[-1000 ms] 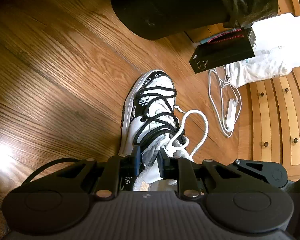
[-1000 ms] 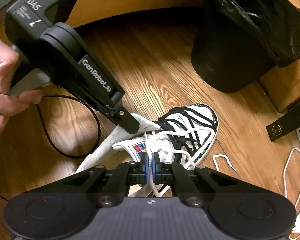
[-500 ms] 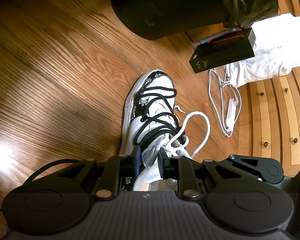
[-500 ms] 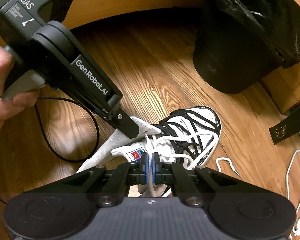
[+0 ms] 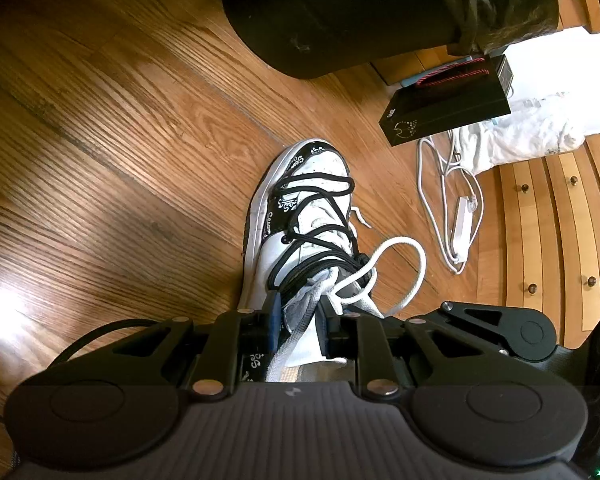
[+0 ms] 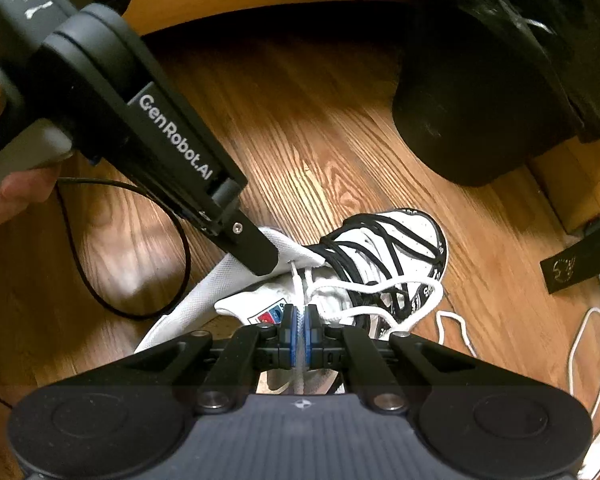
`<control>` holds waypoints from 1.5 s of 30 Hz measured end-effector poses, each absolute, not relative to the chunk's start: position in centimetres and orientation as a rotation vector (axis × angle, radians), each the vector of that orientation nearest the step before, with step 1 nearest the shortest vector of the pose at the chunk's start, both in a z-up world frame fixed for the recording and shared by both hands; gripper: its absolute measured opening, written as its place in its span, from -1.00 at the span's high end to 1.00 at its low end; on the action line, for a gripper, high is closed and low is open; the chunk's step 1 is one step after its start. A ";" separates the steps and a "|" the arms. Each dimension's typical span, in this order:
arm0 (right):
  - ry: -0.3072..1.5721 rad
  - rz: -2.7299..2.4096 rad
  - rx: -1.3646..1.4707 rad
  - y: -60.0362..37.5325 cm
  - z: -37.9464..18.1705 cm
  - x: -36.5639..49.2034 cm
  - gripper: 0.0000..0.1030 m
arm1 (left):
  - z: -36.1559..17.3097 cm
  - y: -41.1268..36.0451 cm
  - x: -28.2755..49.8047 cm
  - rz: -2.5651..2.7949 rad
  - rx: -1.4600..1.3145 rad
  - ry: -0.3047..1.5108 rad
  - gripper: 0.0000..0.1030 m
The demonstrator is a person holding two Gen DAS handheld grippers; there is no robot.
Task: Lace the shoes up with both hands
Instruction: 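Grasp the lace tip at the eyelet with the left tool while the right tool holds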
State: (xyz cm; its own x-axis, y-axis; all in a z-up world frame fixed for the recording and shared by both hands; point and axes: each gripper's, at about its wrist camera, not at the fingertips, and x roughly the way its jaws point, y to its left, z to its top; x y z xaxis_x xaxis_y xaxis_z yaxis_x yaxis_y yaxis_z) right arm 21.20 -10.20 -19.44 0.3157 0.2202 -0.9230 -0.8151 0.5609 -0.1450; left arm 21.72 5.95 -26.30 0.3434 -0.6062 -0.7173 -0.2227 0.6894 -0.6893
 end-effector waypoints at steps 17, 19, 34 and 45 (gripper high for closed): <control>1.032 0.776 -0.700 -8.9 -20.0 21.4 0.92 | -26.2 5.9 21.8 -0.291 -0.808 1.231 0.56; 1.030 0.780 -0.712 -8.6 -20.2 21.2 0.92 | -26.2 5.9 21.8 -0.290 -0.811 1.232 0.52; 1.031 0.784 -0.725 -8.3 -20.1 21.0 0.91 | -25.1 7.1 22.2 -0.259 -0.887 1.170 0.49; 1.037 0.781 -0.724 -8.1 -20.2 20.9 0.91 | -26.4 6.6 23.2 -0.240 -0.968 1.155 0.49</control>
